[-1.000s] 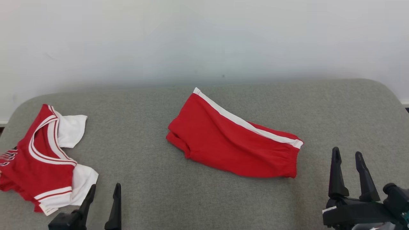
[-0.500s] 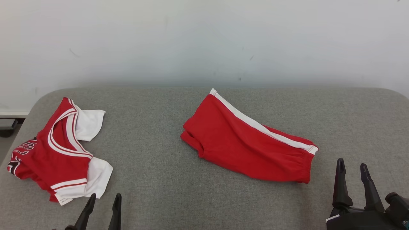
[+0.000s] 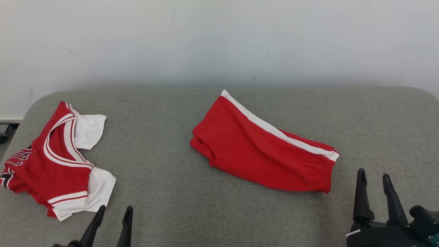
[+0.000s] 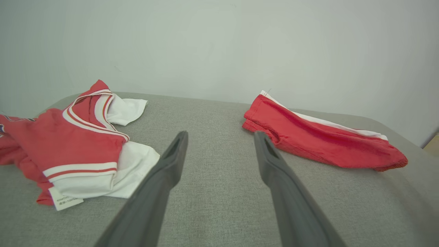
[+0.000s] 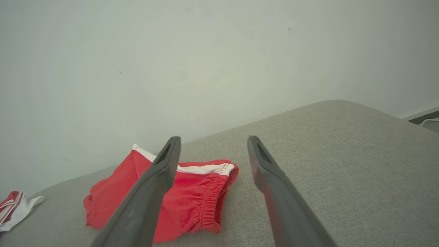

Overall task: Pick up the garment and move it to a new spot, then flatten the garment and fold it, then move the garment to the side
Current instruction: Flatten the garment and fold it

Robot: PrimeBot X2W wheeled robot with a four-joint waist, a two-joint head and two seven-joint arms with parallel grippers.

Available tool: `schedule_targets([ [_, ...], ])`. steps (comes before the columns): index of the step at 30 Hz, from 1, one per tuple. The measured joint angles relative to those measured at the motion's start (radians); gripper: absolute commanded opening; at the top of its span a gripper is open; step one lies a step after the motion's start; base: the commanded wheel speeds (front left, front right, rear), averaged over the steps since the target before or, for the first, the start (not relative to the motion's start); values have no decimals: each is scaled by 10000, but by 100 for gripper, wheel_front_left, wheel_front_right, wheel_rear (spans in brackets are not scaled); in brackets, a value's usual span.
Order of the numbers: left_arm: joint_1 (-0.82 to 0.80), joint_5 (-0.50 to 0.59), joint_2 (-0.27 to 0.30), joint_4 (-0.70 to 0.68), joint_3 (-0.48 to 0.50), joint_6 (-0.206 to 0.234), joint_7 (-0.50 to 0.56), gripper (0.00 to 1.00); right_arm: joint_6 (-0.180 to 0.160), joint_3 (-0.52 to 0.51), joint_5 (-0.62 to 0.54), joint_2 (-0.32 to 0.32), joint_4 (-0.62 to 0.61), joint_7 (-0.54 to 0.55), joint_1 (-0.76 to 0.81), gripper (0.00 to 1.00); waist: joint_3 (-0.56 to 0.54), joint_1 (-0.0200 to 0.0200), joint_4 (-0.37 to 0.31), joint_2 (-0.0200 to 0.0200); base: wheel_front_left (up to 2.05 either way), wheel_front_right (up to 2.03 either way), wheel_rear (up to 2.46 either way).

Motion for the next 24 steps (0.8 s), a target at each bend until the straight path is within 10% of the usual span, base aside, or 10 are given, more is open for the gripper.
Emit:
schedule_targets([
  [24, -12, 0, 104, -462, -13, 50, 721, 100, 0, 0, -125, 25, 77, 0, -355, 100, 301, 1, -82, 0, 0, 0, 0],
])
